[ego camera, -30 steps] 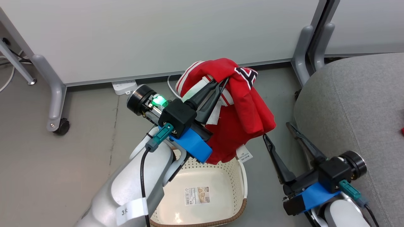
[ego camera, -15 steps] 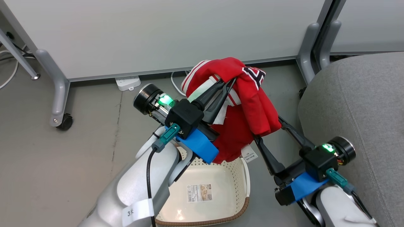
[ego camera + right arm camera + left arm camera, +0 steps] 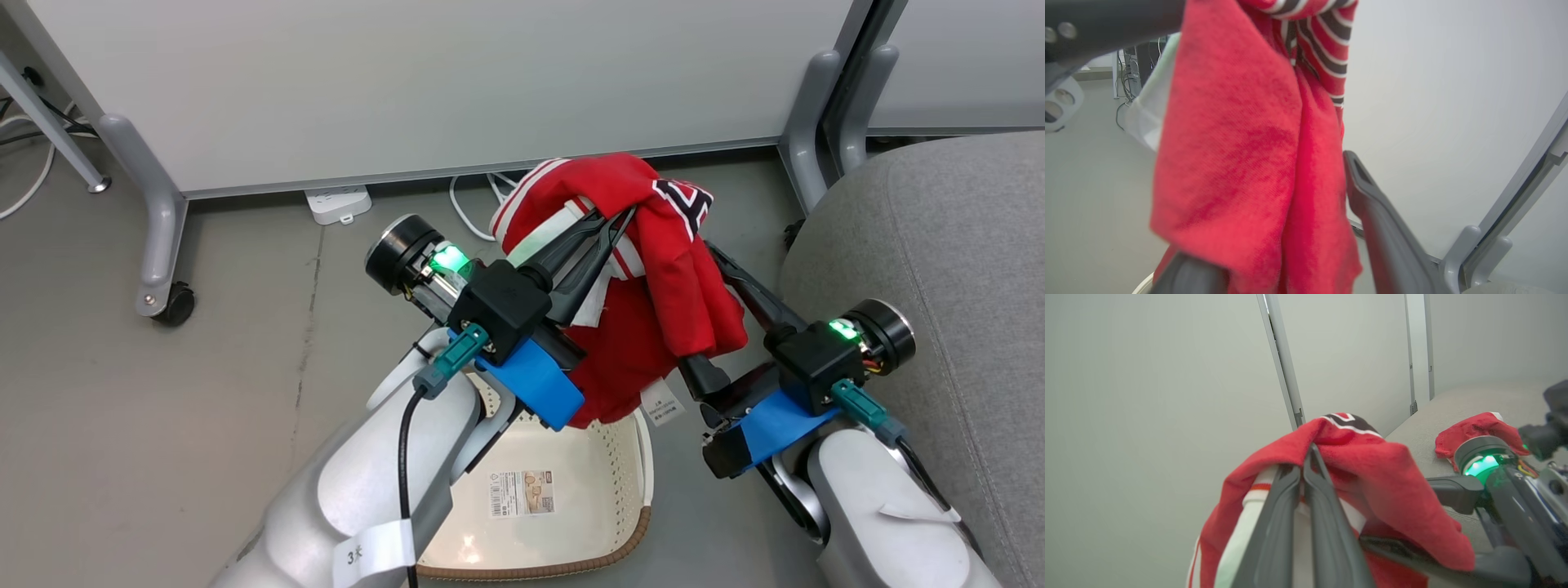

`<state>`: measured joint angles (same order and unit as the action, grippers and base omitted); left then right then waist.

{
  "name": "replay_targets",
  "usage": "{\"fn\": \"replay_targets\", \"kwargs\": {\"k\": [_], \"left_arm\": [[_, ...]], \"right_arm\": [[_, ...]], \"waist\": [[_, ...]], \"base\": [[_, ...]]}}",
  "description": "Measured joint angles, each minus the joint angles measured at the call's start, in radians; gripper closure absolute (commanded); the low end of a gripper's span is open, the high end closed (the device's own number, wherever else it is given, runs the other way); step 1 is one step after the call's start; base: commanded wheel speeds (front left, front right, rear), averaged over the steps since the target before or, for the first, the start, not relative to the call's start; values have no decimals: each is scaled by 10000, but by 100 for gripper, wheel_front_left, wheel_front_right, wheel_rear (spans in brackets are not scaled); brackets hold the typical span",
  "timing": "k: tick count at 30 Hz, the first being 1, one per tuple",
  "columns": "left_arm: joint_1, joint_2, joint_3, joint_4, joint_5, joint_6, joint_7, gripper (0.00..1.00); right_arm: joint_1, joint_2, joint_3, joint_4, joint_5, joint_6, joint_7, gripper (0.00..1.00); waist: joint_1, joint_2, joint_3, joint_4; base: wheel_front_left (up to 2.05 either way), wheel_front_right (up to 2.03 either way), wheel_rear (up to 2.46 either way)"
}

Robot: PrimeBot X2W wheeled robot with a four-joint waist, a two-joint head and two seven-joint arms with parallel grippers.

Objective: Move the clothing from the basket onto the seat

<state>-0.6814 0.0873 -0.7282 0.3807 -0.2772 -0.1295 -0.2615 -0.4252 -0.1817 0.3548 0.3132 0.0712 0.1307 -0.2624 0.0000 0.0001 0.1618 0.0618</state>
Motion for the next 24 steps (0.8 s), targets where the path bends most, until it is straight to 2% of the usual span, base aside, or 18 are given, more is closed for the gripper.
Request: {"fn": "replay_targets", "kwargs": {"k": [1, 2, 22, 23, 24], "left_arm": [[-5, -2, -12, 0, 0, 0, -2, 100], [-6, -4, -17, 0, -2, 0, -2, 100], [3, 19, -25, 29, -31, -2, 0, 100], [17, 10, 27, 48, -71, -2, -2, 0], [26, 4, 63, 98, -88, -2, -2, 0]], "right_arm": [[-16, 17, 15, 56, 2, 0, 2, 95], [-32, 44, 27, 92, 27, 0, 0, 100], [-72, 119, 86, 209, 217, 0, 0, 100], [-72, 119, 81, 207, 245, 0, 0, 100], [-72, 121, 77, 203, 261, 0, 0, 100]], "waist": [[0, 0, 0, 7], [0, 0, -3, 11], [0, 0, -76, -28], [0, 0, -76, -27], [0, 0, -75, -27]], "base": [[0, 0, 0], [0, 0, 0], [0, 0, 0], [0, 0, 0], [0, 0, 0]]}}
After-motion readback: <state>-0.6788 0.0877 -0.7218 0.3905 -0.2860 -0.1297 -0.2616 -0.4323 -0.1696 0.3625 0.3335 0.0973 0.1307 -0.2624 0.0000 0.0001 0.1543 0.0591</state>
